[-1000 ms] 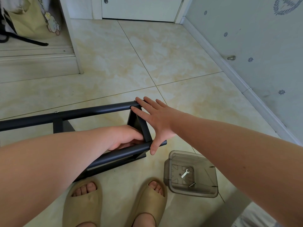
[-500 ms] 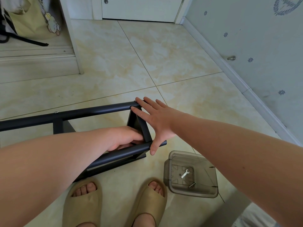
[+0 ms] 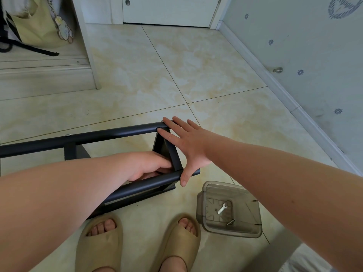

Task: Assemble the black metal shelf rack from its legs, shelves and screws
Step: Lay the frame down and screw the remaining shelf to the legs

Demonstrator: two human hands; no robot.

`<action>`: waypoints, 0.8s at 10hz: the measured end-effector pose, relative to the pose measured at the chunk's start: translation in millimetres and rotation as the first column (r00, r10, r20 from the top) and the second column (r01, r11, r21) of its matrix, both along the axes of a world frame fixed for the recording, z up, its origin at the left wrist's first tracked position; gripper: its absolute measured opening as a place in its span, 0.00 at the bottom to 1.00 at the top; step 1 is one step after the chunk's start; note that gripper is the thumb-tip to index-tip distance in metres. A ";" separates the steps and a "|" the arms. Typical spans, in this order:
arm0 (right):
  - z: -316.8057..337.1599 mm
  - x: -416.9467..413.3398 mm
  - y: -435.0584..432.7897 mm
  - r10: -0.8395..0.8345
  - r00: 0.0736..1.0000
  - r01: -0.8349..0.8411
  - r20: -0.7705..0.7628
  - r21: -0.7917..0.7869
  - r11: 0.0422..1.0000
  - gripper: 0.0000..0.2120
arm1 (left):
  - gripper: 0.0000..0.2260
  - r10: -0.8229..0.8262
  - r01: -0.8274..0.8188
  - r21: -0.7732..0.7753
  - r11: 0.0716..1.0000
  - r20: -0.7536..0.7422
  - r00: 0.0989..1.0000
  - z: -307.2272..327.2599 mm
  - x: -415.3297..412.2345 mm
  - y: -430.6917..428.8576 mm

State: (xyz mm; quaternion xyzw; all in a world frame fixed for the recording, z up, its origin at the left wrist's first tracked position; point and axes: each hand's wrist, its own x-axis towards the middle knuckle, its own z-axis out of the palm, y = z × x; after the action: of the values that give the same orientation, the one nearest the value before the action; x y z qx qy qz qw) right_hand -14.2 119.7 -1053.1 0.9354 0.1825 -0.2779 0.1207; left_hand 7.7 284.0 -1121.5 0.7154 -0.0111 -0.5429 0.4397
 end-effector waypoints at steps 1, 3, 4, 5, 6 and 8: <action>0.5 0.1 0.4 0.001 1.000 -0.001 0.002 0.001 1.000 0.76 | 0.17 -0.052 0.050 0.036 0.998 0.053 0.997 1.1 -0.5 -0.7; -0.2 -0.2 -0.2 0.001 1.000 -0.001 0.006 0.004 1.000 0.76 | 0.16 -0.014 0.014 0.011 1.000 0.028 0.999 2.5 -0.4 -1.8; -0.6 -0.2 -0.6 -0.001 1.000 0.001 0.004 0.003 1.000 0.76 | 0.16 -0.003 0.003 -0.017 1.000 -0.014 1.000 0.6 1.0 -1.2; -1.2 0.2 -0.8 0.000 1.000 0.000 0.003 0.001 1.000 0.76 | 0.16 0.004 -0.005 -0.034 0.999 -0.043 0.999 -2.6 2.9 -0.4; -1.6 0.3 -1.1 -0.002 1.000 0.002 0.001 0.004 1.000 0.76 | 0.14 0.009 -0.011 -0.028 1.000 -0.089 0.996 -2.5 2.9 0.3; -1.2 -0.3 -1.1 0.003 1.000 -0.003 0.009 0.008 1.000 0.76 | 0.06 -0.044 0.041 -0.077 0.996 -0.033 0.998 2.3 -3.2 -0.6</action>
State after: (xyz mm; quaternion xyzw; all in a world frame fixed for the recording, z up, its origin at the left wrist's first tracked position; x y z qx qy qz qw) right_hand -14.5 118.6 -1054.3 0.9368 0.1843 -0.2729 0.1181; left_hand 4.6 283.4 -1119.3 0.6882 -0.0396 -0.5635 0.4553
